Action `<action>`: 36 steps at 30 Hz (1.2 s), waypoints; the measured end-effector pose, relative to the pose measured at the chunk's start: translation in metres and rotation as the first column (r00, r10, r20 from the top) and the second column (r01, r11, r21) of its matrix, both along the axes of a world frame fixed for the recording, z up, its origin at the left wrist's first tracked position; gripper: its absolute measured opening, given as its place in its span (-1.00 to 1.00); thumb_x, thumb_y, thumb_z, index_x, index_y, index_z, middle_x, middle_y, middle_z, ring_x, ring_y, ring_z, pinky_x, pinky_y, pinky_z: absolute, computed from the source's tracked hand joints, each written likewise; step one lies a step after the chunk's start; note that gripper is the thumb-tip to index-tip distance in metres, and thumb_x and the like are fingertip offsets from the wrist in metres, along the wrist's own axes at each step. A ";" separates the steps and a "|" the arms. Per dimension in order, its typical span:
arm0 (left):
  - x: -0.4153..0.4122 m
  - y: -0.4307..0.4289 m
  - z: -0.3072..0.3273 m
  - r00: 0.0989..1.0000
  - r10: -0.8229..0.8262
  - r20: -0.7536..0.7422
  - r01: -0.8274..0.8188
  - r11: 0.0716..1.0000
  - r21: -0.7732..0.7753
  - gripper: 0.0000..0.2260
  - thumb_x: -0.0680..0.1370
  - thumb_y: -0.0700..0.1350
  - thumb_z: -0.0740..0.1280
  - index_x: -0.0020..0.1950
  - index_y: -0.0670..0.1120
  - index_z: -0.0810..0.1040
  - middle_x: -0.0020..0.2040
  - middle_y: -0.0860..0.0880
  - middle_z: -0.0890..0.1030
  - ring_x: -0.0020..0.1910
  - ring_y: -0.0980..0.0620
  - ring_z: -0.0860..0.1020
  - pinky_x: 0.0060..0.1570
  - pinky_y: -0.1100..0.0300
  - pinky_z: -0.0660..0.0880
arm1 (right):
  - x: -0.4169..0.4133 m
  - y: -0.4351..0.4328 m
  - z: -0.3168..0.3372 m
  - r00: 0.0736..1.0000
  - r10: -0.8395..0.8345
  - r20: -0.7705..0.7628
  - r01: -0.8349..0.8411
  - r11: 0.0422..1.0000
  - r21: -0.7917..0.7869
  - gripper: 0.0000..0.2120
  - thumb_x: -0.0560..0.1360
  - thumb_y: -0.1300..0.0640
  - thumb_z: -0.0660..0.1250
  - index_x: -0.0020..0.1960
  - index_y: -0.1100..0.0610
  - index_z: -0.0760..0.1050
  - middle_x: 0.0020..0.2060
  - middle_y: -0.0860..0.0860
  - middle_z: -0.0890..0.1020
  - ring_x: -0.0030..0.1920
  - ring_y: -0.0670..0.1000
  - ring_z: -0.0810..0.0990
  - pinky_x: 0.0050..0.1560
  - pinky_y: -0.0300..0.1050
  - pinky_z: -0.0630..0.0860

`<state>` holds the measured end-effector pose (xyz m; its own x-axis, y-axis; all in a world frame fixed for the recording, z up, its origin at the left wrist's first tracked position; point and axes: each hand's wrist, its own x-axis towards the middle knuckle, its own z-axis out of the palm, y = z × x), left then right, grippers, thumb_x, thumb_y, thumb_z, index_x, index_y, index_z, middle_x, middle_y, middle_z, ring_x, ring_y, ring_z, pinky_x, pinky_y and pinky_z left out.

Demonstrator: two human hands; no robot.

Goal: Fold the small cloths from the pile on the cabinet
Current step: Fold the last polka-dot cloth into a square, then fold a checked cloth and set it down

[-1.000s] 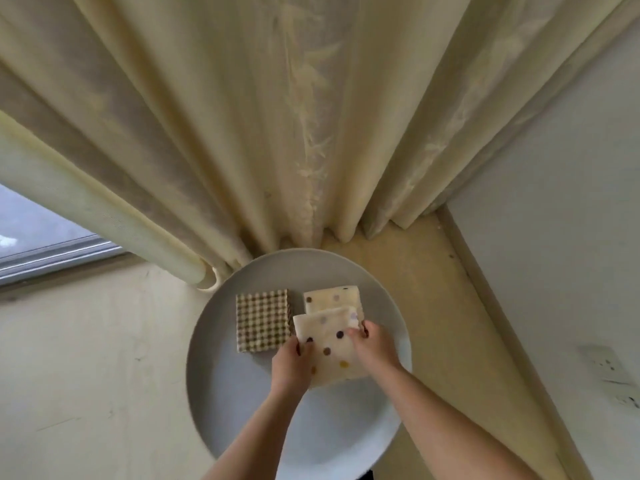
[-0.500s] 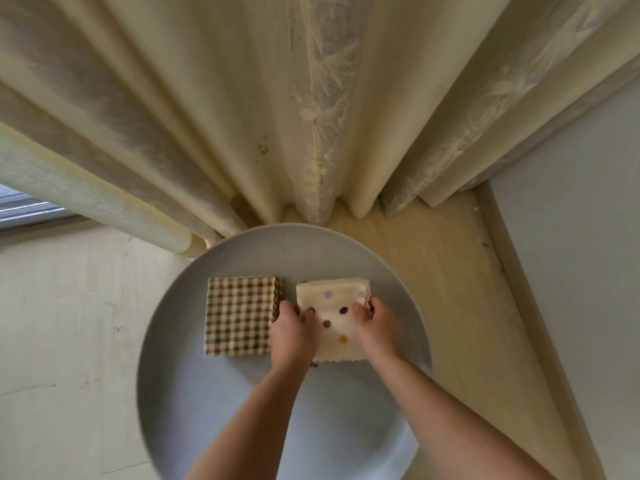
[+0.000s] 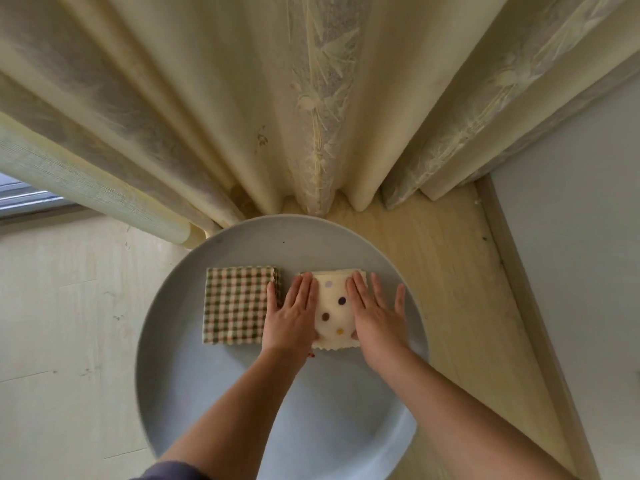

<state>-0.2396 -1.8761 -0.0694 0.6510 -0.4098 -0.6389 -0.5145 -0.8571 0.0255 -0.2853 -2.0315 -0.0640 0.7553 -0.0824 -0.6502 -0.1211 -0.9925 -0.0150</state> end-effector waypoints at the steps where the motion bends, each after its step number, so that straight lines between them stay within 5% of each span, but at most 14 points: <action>1: 0.001 -0.004 -0.005 1.000 0.016 0.016 -0.016 1.000 0.018 -0.03 0.55 0.16 0.31 0.52 -0.14 -0.41 0.56 -0.05 -0.35 0.55 -0.02 -0.31 0.39 -0.23 -0.38 | 0.002 0.000 -0.002 1.000 -0.008 -0.017 0.008 1.000 -0.006 -0.08 0.58 0.13 0.28 0.54 0.12 -0.42 0.55 -0.02 -0.36 0.55 0.13 -0.36 0.45 0.41 -0.28; 7: -0.007 -0.010 0.024 0.997 0.038 0.072 -0.042 0.998 0.051 -0.18 0.62 0.04 0.22 0.53 -0.17 -0.38 0.56 -0.09 -0.34 0.54 -0.05 -0.32 0.44 -0.27 -0.32 | 0.000 0.001 0.024 0.999 -0.015 -0.040 0.015 1.000 0.004 -0.06 0.56 0.16 0.31 0.56 0.10 -0.40 0.55 -0.02 -0.36 0.55 0.14 -0.35 0.48 0.38 -0.23; 14: -0.047 0.056 0.153 0.979 0.190 0.080 -0.162 0.949 -0.271 -0.23 0.61 0.17 0.17 0.52 -0.05 -0.34 0.52 -0.01 -0.34 0.49 -0.03 -0.36 0.42 -0.14 -0.36 | -0.038 0.030 0.155 0.993 -0.096 0.062 0.085 0.983 0.165 -0.10 0.60 0.02 0.27 0.55 0.06 -0.40 0.45 -0.11 -0.44 0.53 0.08 -0.39 0.52 0.26 -0.17; 19: -0.075 0.137 0.255 0.928 0.364 0.083 -0.269 0.807 -0.526 -0.31 0.55 0.07 0.34 0.58 -0.02 0.08 0.60 -0.04 0.02 0.55 -0.02 -0.15 0.52 -0.10 -0.05 | -0.065 0.083 0.257 0.982 -0.147 0.121 0.114 0.964 0.242 -0.08 0.58 -0.02 0.31 0.56 0.02 -0.37 0.44 -0.16 -0.43 0.53 0.03 -0.38 0.52 0.18 -0.18; 26: -0.124 0.298 0.356 0.924 0.297 0.242 -0.086 0.777 -0.624 -0.38 0.50 0.02 0.42 0.50 -0.04 0.29 0.54 -0.09 0.26 0.56 -0.11 0.13 0.48 -0.11 0.18 | -0.108 0.219 0.359 0.948 -0.172 0.268 0.102 0.961 0.258 -0.10 0.55 -0.01 0.35 0.59 -0.03 -0.24 0.57 -0.16 -0.22 0.58 0.01 -0.22 0.53 0.10 -0.11; 36: -0.177 0.560 0.404 0.862 0.386 0.329 -0.121 0.786 -0.606 -0.48 0.38 -0.06 0.54 0.29 -0.06 0.47 0.35 -0.12 0.49 0.39 -0.18 0.42 0.22 -0.18 0.46 | -0.125 0.480 0.406 0.936 -0.073 0.344 -0.033 0.955 0.294 -0.16 0.52 0.02 0.40 0.60 -0.06 -0.06 0.60 -0.09 -0.07 0.59 0.02 -0.08 0.53 0.08 0.02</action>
<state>-0.4165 -1.3157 0.3344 0.9251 -0.3797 -0.0004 -0.3528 -0.8599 0.3690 -0.4104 -1.5517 0.3425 0.9373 0.0521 -0.3446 -0.0753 -0.9351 -0.3463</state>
